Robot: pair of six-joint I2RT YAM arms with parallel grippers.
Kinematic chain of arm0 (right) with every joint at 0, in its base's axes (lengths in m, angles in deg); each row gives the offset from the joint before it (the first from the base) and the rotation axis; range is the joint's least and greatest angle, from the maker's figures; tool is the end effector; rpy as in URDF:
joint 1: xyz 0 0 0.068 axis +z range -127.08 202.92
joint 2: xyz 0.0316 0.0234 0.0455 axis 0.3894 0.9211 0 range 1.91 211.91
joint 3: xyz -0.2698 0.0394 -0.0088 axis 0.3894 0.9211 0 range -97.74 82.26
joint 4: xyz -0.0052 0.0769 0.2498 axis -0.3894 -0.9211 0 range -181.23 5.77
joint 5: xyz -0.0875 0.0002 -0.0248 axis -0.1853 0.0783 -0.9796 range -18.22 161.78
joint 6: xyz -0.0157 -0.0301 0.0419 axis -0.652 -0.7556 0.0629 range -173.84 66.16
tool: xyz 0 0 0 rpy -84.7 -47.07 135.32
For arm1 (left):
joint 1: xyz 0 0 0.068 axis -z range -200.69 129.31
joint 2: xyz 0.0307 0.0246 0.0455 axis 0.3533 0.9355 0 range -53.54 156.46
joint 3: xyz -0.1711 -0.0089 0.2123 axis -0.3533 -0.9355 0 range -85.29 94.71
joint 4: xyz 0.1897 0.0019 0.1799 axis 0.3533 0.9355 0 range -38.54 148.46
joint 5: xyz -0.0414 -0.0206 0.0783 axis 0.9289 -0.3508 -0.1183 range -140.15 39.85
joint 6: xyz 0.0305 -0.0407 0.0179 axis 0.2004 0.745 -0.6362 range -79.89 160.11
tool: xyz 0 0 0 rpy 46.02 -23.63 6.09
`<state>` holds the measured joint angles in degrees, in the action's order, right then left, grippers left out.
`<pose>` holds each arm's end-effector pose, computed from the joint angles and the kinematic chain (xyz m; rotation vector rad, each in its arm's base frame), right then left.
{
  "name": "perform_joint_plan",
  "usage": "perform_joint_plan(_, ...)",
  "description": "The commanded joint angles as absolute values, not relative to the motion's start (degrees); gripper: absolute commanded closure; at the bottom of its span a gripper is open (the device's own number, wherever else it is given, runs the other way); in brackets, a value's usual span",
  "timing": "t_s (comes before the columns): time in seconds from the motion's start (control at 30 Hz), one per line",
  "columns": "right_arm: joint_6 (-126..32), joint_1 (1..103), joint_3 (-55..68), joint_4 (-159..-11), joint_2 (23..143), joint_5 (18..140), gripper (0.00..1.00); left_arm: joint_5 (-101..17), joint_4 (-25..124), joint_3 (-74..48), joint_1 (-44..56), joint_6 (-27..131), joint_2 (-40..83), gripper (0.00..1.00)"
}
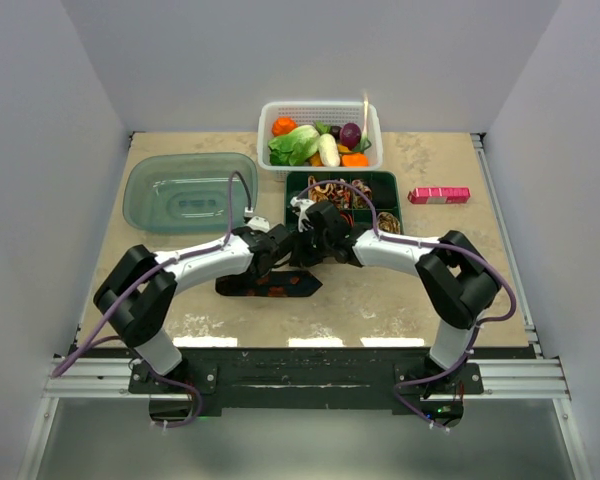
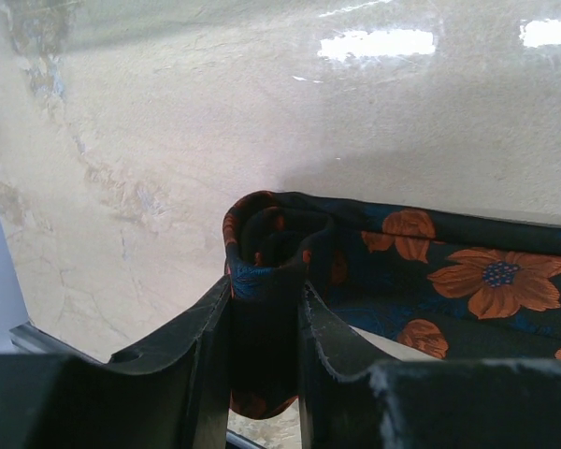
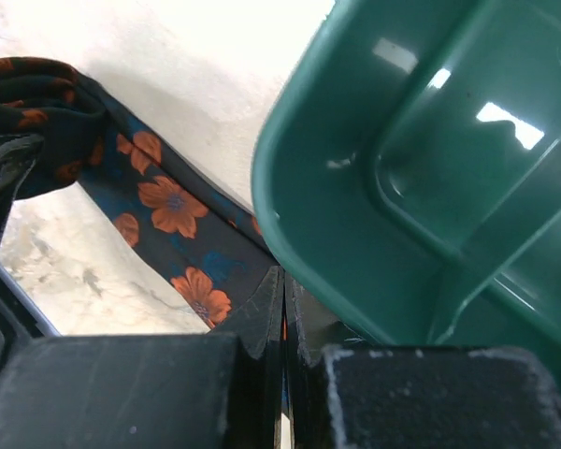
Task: Roll the ties
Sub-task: Roll the tie at the center of the board.
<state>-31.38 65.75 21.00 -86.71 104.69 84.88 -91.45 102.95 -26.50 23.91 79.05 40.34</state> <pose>0.2730 0.2641 0.1779 -0.5540 2.4043 0.8026 0.2150 -0.1790 0.1845 0.0971 2.5376 0.6632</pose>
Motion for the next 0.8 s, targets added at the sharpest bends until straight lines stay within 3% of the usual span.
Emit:
perform_joint_plan(0.0,-32.9,65.5,21.7,-86.6,101.8,83.6,1.00,-92.0,102.9,-23.9,25.5,82.1,43.0,1.00)
perform_joint_plan(0.2,-32.8,65.4,22.0,-86.3,102.1,83.9,1.00,-87.6,99.0,-24.9,26.3,81.7,44.6,1.00)
perform_joint_plan(0.43,-32.8,65.4,22.0,-86.4,102.5,84.3,1.00,-79.4,90.2,-26.8,26.3,78.6,45.5,0.92)
perform_joint_plan(0.77,-32.7,65.5,22.0,-86.3,102.6,85.1,1.00,-74.1,84.1,-29.4,26.3,77.4,41.8,0.48)
